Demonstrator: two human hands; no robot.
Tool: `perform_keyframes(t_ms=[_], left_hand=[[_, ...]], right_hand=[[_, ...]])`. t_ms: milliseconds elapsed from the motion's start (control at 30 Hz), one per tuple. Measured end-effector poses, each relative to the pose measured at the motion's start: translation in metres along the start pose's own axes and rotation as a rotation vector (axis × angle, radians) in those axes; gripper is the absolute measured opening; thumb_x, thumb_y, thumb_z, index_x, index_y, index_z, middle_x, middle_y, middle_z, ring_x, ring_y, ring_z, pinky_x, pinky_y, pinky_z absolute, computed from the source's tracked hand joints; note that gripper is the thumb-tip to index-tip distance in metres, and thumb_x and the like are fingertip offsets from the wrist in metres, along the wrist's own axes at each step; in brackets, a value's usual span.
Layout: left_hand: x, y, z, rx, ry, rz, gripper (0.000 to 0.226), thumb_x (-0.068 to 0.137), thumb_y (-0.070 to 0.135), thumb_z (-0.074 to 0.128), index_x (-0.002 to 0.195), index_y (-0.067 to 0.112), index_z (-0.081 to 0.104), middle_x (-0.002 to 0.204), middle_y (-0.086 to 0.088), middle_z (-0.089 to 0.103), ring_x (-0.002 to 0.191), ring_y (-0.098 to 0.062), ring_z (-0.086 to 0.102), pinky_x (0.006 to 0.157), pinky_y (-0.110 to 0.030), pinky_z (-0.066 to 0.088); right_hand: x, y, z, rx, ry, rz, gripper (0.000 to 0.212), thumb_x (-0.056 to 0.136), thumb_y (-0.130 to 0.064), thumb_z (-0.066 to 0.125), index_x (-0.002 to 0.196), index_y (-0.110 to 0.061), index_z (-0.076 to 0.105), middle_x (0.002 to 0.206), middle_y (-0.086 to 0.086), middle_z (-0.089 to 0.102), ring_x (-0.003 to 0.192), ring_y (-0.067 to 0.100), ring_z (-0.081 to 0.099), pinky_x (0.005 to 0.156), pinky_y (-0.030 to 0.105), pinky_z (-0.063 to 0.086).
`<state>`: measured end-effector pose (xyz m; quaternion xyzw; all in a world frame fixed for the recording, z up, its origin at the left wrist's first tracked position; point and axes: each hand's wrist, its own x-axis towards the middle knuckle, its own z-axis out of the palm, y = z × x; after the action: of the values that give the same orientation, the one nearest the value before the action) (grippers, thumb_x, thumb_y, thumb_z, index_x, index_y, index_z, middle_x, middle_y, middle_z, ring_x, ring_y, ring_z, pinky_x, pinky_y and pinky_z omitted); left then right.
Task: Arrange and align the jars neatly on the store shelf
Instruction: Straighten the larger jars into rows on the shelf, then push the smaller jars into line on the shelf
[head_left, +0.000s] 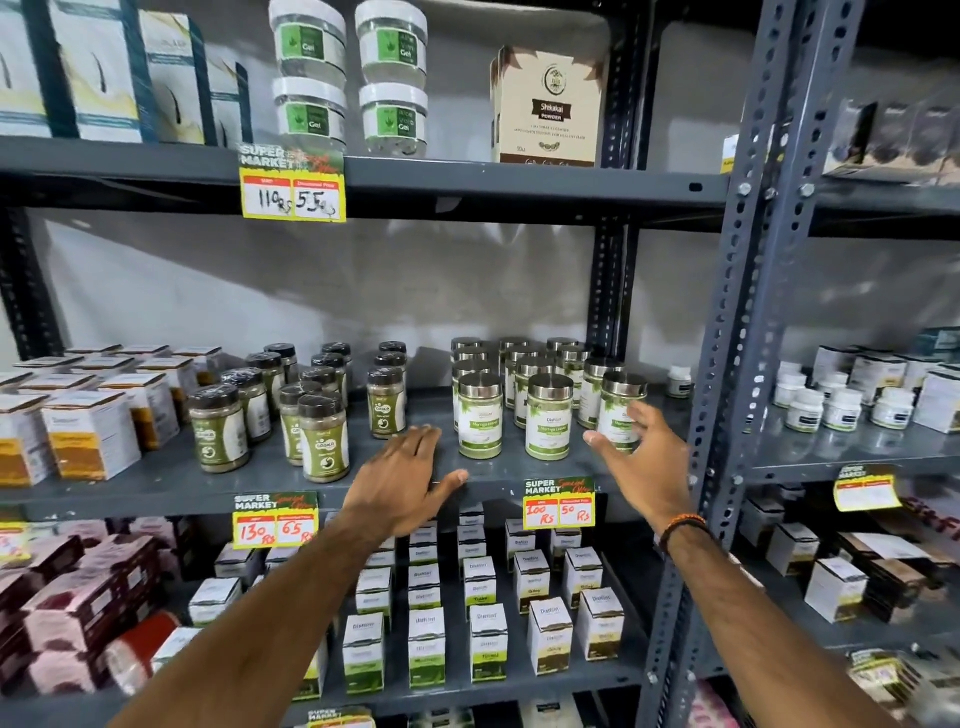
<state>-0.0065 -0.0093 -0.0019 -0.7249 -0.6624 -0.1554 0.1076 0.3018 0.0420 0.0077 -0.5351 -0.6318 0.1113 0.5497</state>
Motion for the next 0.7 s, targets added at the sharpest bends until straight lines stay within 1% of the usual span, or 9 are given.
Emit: perform_keyframes(t_ms=[67, 133, 200, 300, 367, 433, 567, 633, 700], left_hand=[[-0.004, 0.000, -0.022, 0.008, 0.072, 0.016, 0.093, 0.095, 0.079, 0.021, 0.162, 0.016, 0.018, 0.170, -0.011, 0.023, 0.155, -0.028, 0.025, 0.121, -0.050, 0.030], [-0.007, -0.004, -0.048, 0.023, 0.153, 0.046, 0.091, 0.096, 0.077, 0.024, 0.162, 0.014, 0.020, 0.170, -0.011, 0.025, 0.155, -0.028, 0.024, 0.124, -0.046, 0.025], [-0.010, -0.011, -0.076, 0.043, 0.225, 0.066, 0.087, 0.098, 0.072, 0.029, 0.161, 0.012, 0.024, 0.169, -0.012, 0.027, 0.155, -0.029, 0.024, 0.124, -0.043, 0.020], [-0.016, -0.034, -0.110, 0.086, 0.298, 0.048, 0.086, 0.098, 0.072, 0.030, 0.159, 0.011, 0.026, 0.166, -0.016, 0.031, 0.153, -0.032, 0.029, 0.124, -0.048, 0.024], [-0.024, -0.060, -0.124, 0.093, 0.319, 0.004, 0.087, 0.096, 0.074, 0.027, 0.157, 0.010, 0.030, 0.165, -0.017, 0.034, 0.150, -0.035, 0.032, 0.124, -0.050, 0.029], [-0.036, -0.090, -0.133, 0.086, 0.329, -0.056, 0.087, 0.095, 0.073, 0.027, 0.156, 0.012, 0.032, 0.165, -0.016, 0.034, 0.151, -0.035, 0.031, 0.123, -0.051, 0.029], [-0.065, -0.149, -0.129, 0.067, 0.316, -0.187, 0.089, 0.094, 0.075, 0.028, 0.158, 0.014, 0.031, 0.166, -0.015, 0.032, 0.152, -0.033, 0.030, 0.123, -0.052, 0.028], [-0.078, -0.177, -0.118, 0.062, 0.305, -0.230, 0.090, 0.091, 0.077, 0.026, 0.159, 0.018, 0.030, 0.166, -0.013, 0.033, 0.152, -0.032, 0.032, 0.121, -0.054, 0.033], [-0.090, -0.199, -0.107, 0.079, 0.278, -0.261, 0.090, 0.092, 0.074, 0.027, 0.160, 0.015, 0.028, 0.164, -0.015, 0.036, 0.150, -0.032, 0.034, 0.120, -0.051, 0.035]], right_hand=[[-0.007, -0.021, 0.006, 0.031, -0.022, -0.072, 0.079, 0.080, -0.046, 0.083, 0.144, -0.014, 0.052, 0.142, 0.002, 0.061, 0.122, 0.017, 0.061, 0.104, 0.033, 0.049], [-0.014, -0.046, 0.017, 0.092, -0.060, -0.149, 0.074, 0.081, -0.047, 0.082, 0.142, -0.016, 0.053, 0.140, -0.001, 0.061, 0.122, 0.014, 0.061, 0.104, 0.034, 0.050], [-0.021, -0.071, 0.034, 0.135, -0.102, -0.225, 0.070, 0.082, -0.048, 0.080, 0.139, -0.016, 0.055, 0.136, -0.003, 0.063, 0.118, 0.012, 0.063, 0.100, 0.031, 0.053], [-0.033, -0.104, 0.065, 0.182, -0.194, -0.292, 0.065, 0.083, -0.045, 0.081, 0.136, -0.017, 0.057, 0.130, -0.009, 0.063, 0.112, 0.009, 0.064, 0.094, 0.024, 0.055], [-0.044, -0.122, 0.088, 0.205, -0.266, -0.312, 0.063, 0.083, -0.041, 0.082, 0.136, -0.019, 0.057, 0.132, -0.007, 0.063, 0.111, 0.009, 0.064, 0.093, 0.020, 0.054], [-0.055, -0.139, 0.113, 0.224, -0.334, -0.311, 0.066, 0.082, -0.040, 0.083, 0.138, -0.018, 0.055, 0.136, -0.004, 0.062, 0.111, 0.010, 0.064, 0.092, 0.016, 0.051], [-0.070, -0.156, 0.161, 0.221, -0.405, -0.265, 0.079, 0.077, -0.052, 0.084, 0.141, -0.019, 0.050, 0.138, -0.001, 0.062, 0.118, 0.013, 0.062, 0.101, 0.034, 0.053], [-0.076, -0.162, 0.181, 0.203, -0.442, -0.227, 0.086, 0.075, -0.055, 0.084, 0.143, -0.019, 0.047, 0.142, 0.002, 0.059, 0.125, 0.020, 0.059, 0.104, 0.036, 0.051], [-0.081, -0.166, 0.197, 0.186, -0.460, -0.190, 0.091, 0.073, -0.054, 0.086, 0.145, -0.018, 0.044, 0.144, 0.005, 0.057, 0.128, 0.023, 0.057, 0.104, 0.036, 0.048]])
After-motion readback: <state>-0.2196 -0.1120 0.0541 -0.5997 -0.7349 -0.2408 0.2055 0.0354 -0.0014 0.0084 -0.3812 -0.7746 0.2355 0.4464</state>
